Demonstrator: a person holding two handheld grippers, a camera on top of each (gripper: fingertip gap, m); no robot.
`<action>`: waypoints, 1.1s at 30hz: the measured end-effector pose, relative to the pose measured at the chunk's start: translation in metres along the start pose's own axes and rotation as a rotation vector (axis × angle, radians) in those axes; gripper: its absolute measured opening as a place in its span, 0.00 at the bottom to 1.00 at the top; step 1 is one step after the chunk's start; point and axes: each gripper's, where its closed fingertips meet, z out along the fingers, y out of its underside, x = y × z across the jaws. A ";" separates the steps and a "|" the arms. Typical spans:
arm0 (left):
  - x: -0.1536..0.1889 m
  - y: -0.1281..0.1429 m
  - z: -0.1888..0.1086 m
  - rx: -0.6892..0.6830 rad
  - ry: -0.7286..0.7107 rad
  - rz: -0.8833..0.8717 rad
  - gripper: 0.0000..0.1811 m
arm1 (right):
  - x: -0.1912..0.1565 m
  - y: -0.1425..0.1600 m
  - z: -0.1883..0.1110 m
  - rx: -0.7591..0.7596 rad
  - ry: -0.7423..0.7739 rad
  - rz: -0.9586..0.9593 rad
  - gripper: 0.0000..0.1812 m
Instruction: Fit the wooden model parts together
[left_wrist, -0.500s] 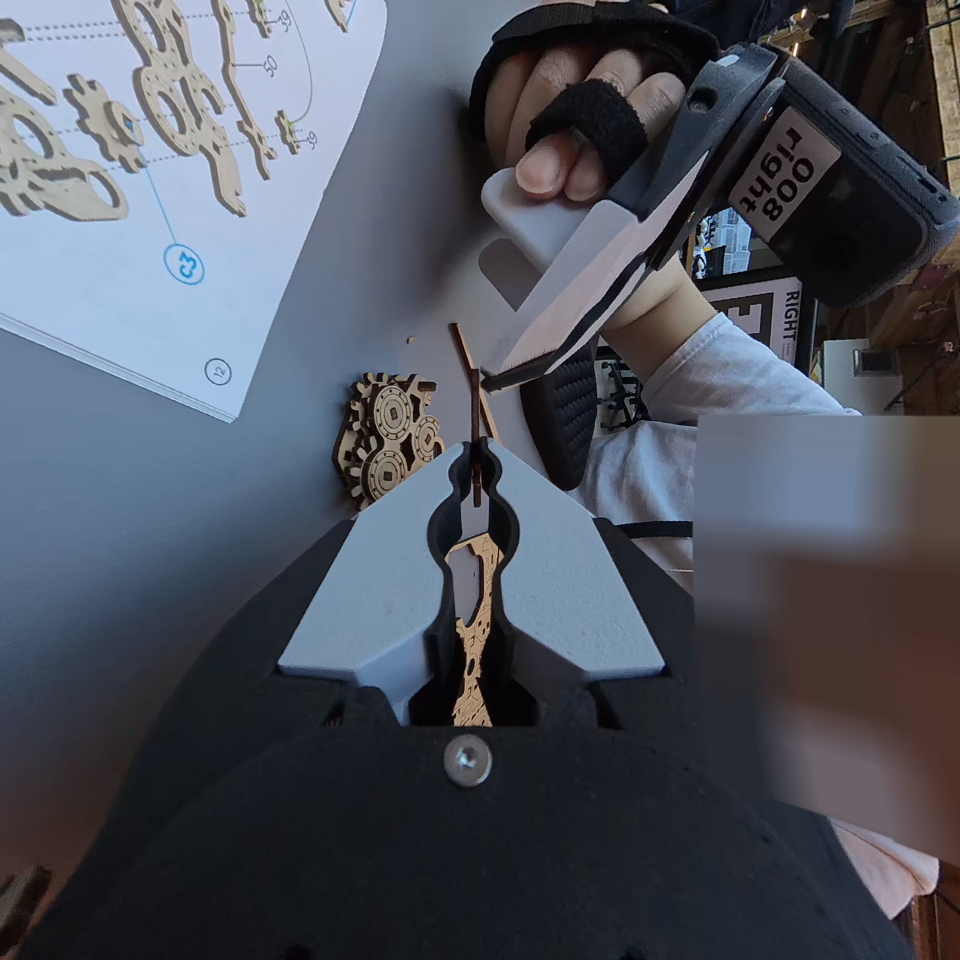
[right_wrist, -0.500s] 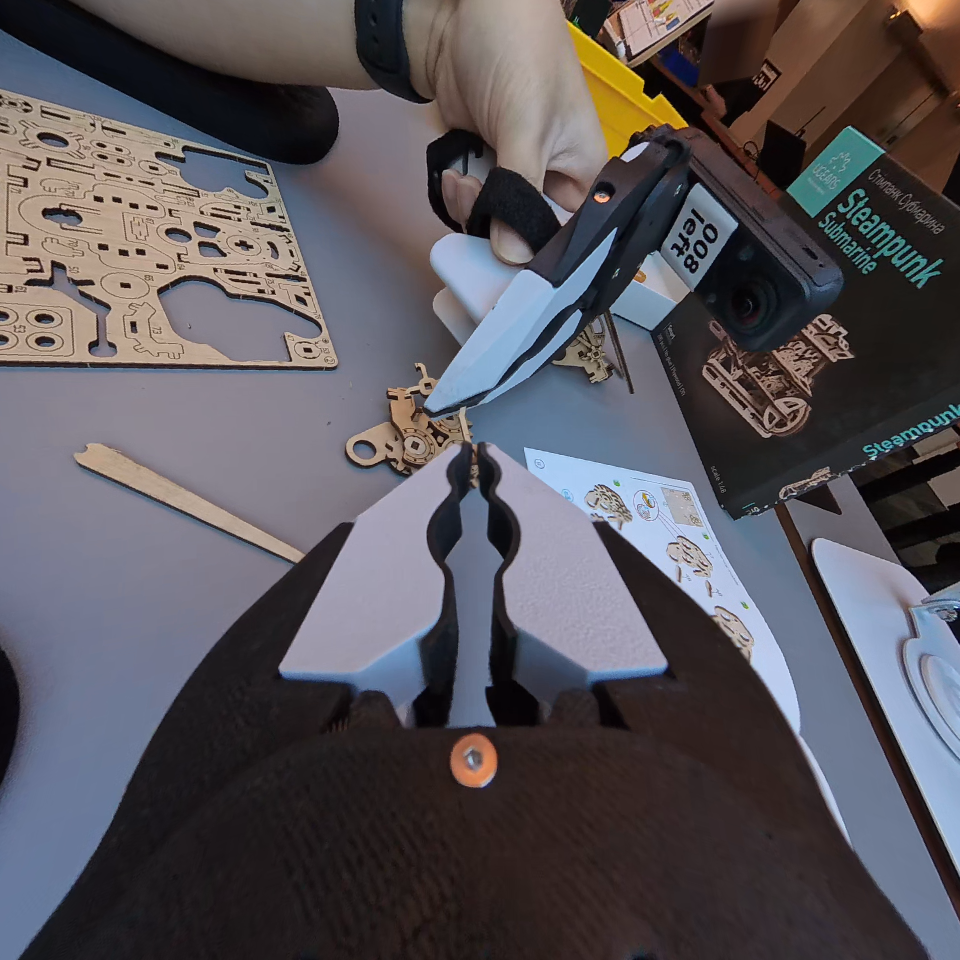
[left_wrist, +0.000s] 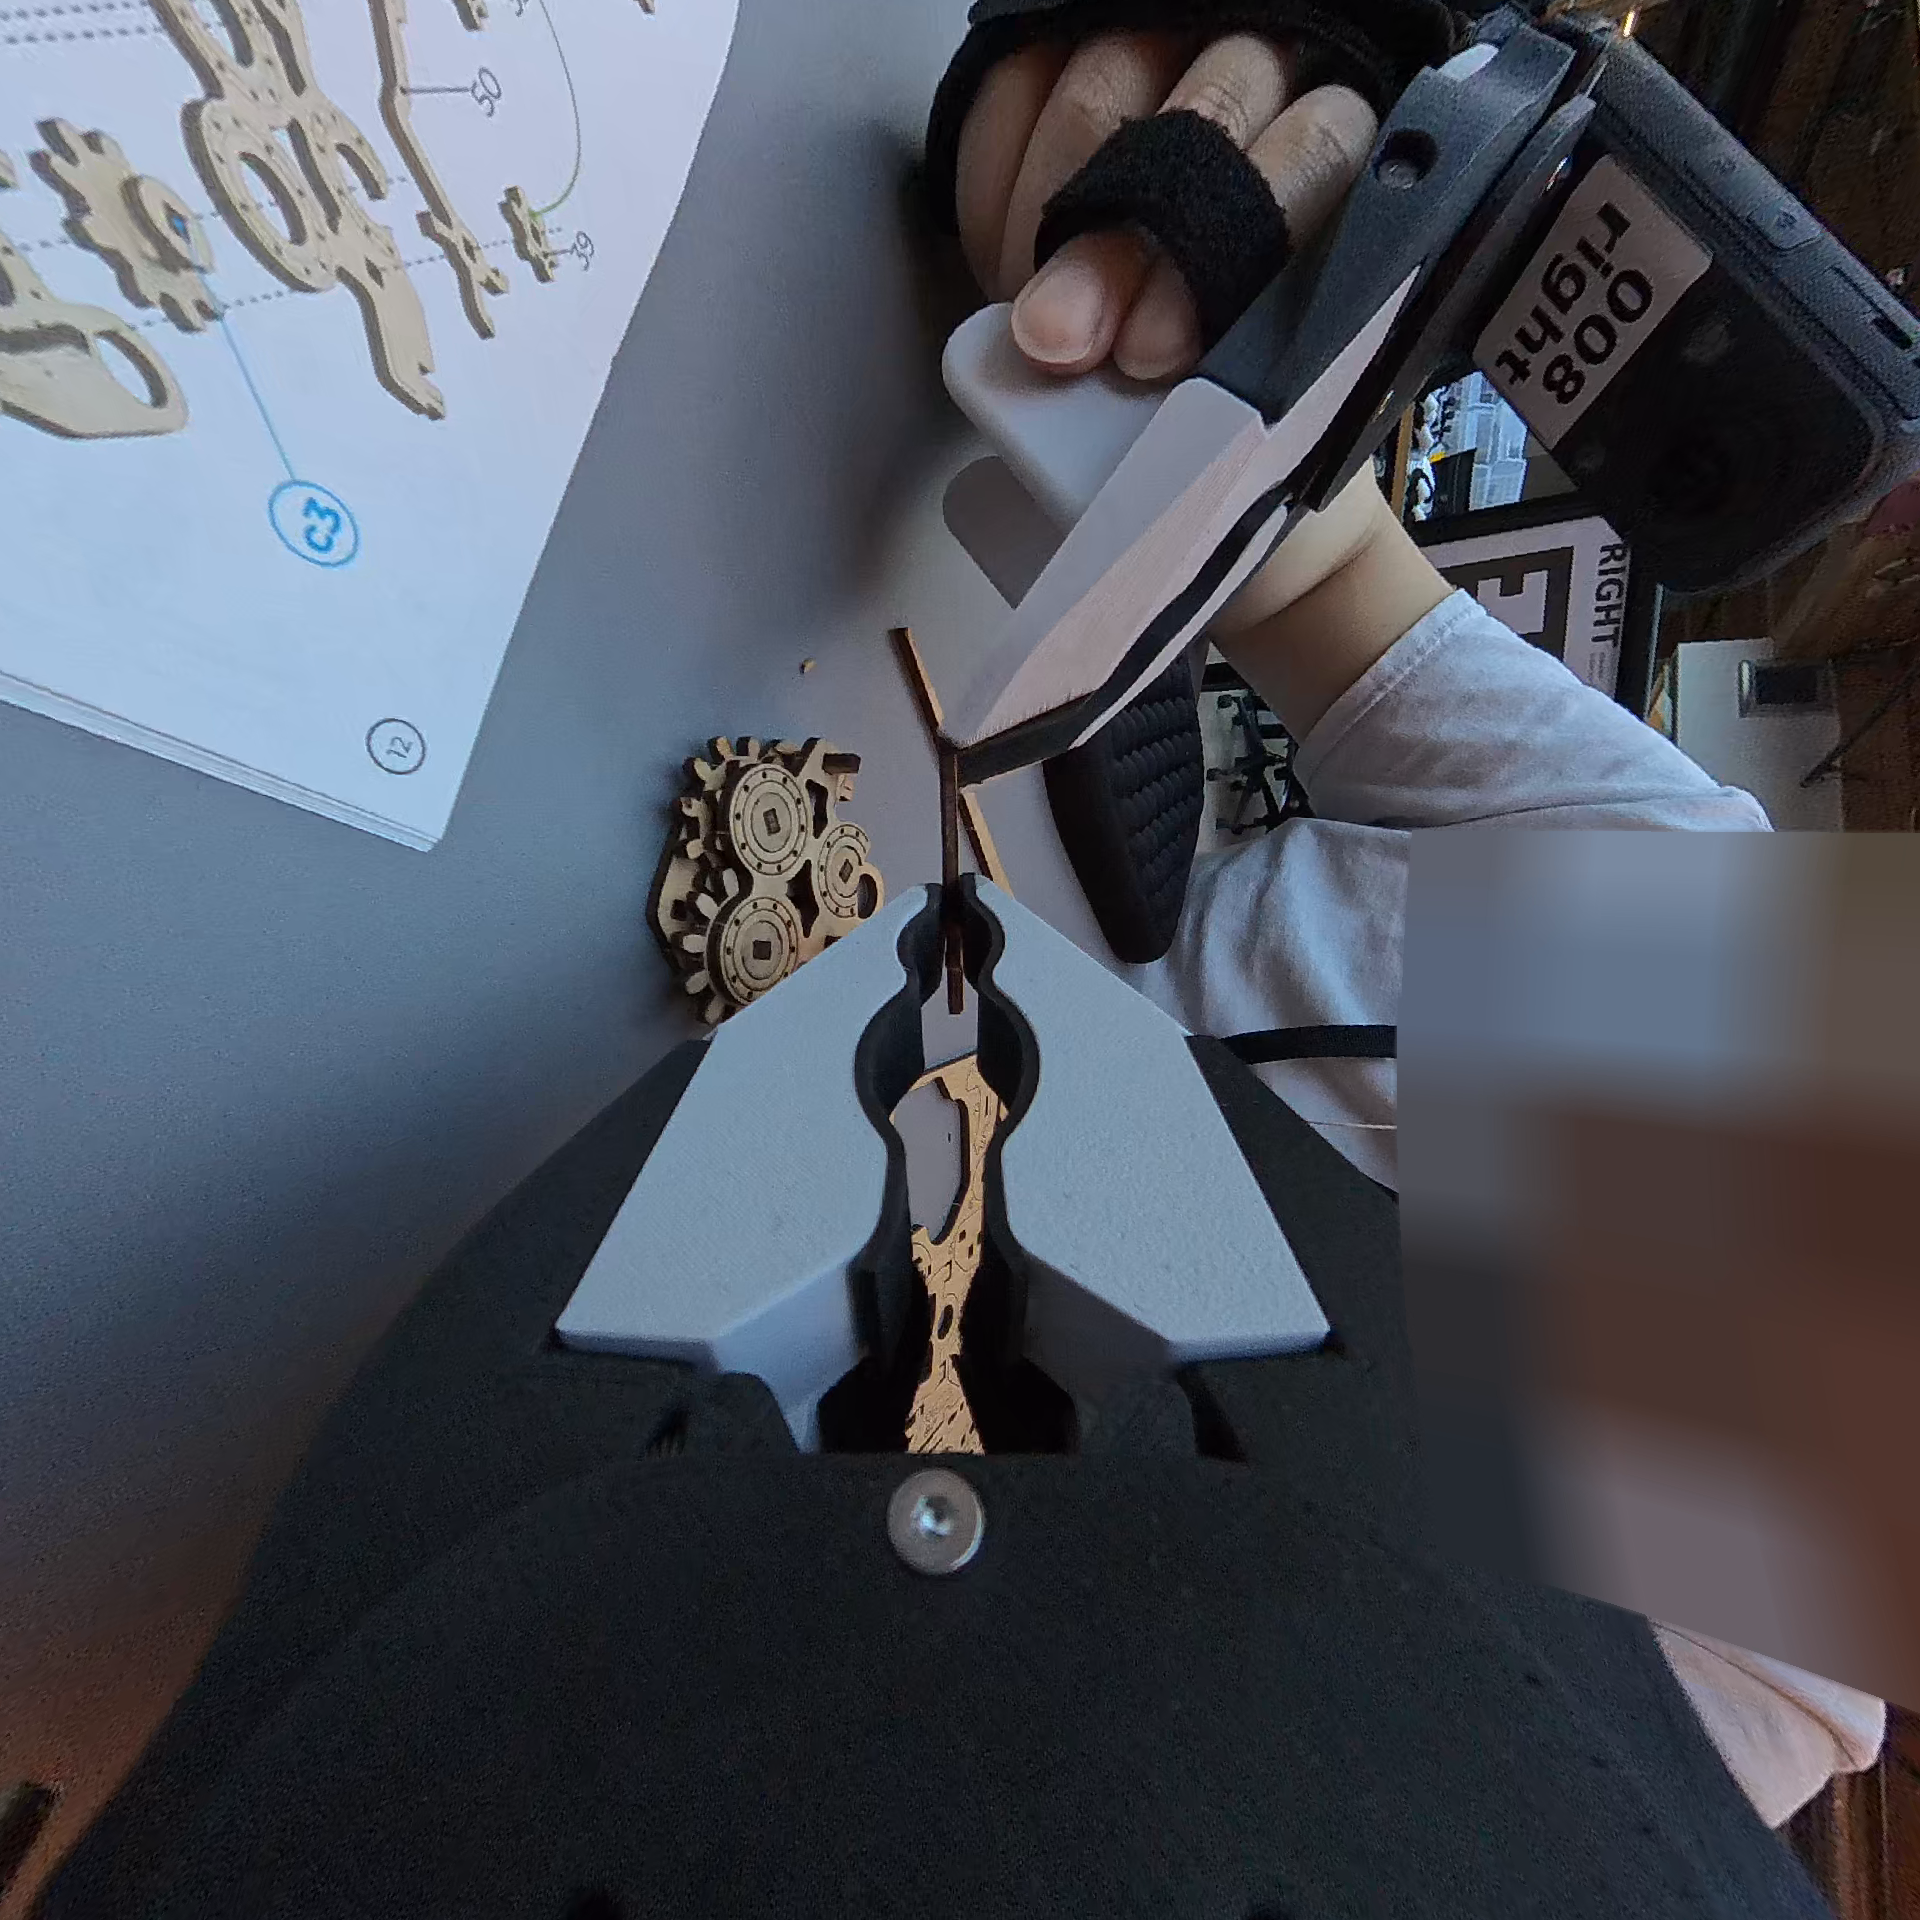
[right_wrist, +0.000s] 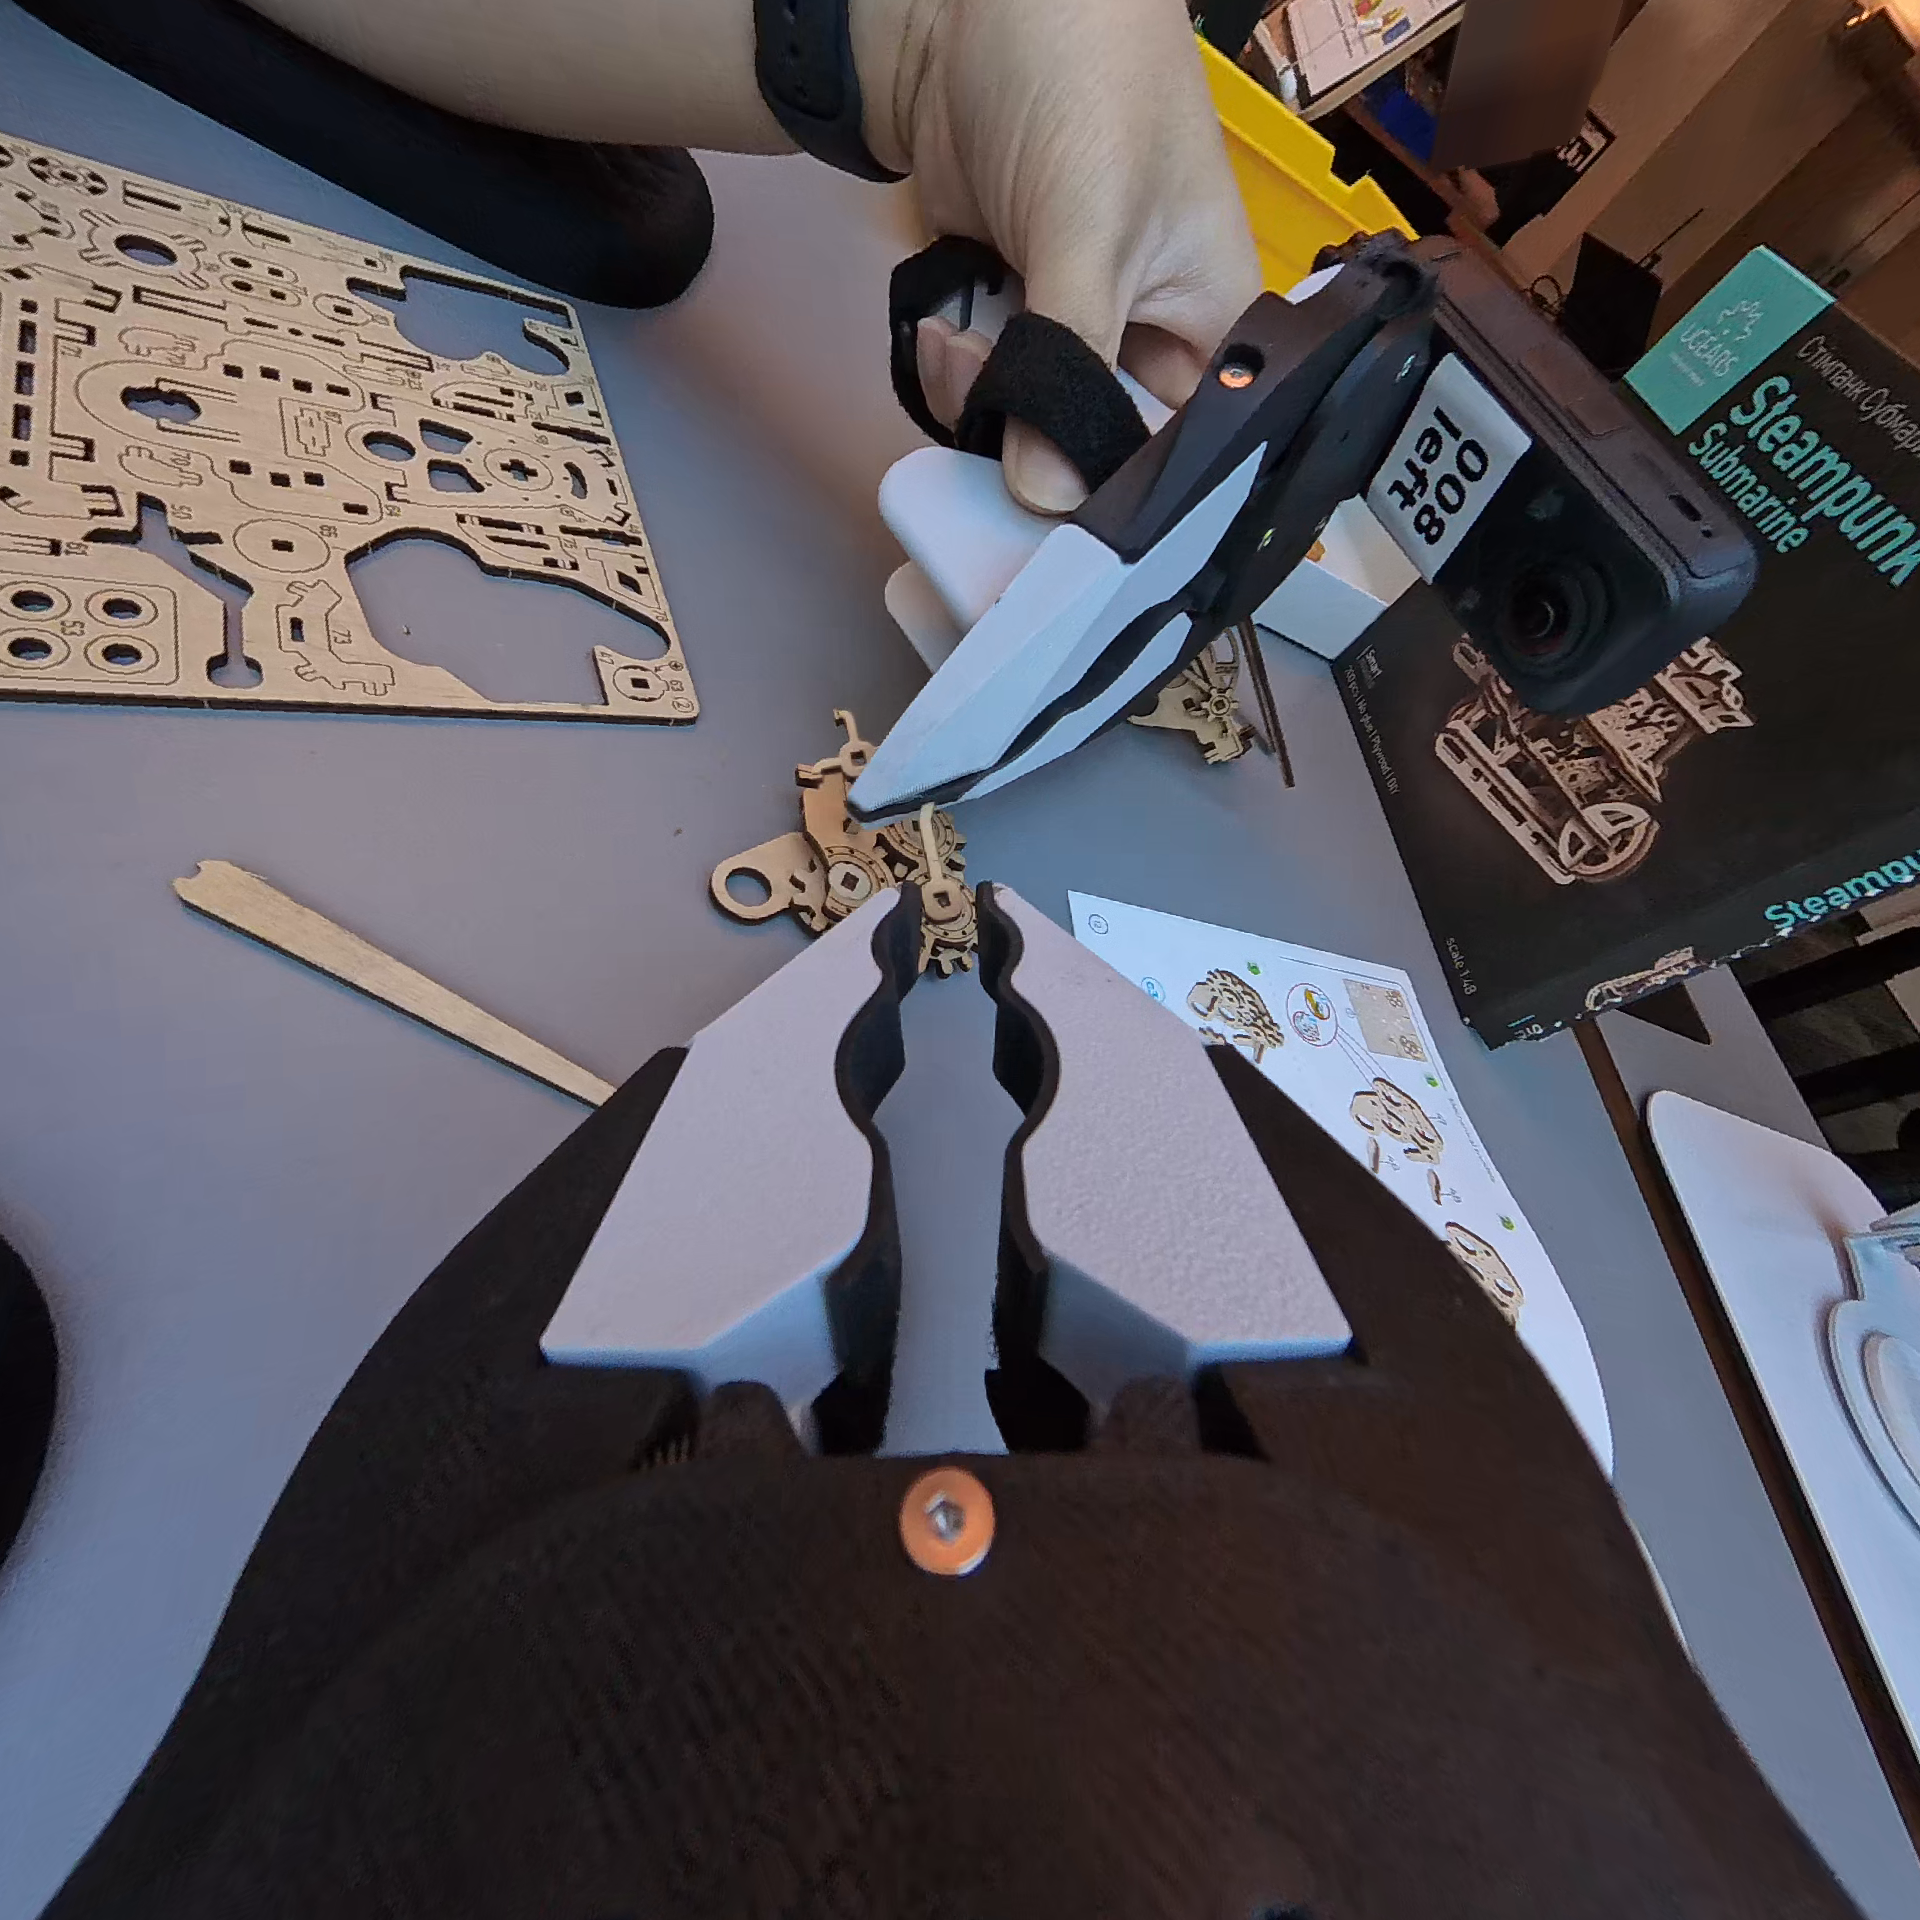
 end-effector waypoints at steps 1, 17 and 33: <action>0.001 0.000 0.001 -0.004 0.000 0.003 0.00 | -0.001 0.000 0.000 0.000 -0.007 -0.001 0.04; 0.002 0.001 0.001 -0.013 0.010 0.009 0.00 | -0.004 0.003 0.001 -0.023 -0.019 -0.019 0.03; -0.001 0.000 0.001 -0.007 0.006 -0.006 0.00 | -0.004 0.005 0.001 -0.037 -0.016 -0.017 0.03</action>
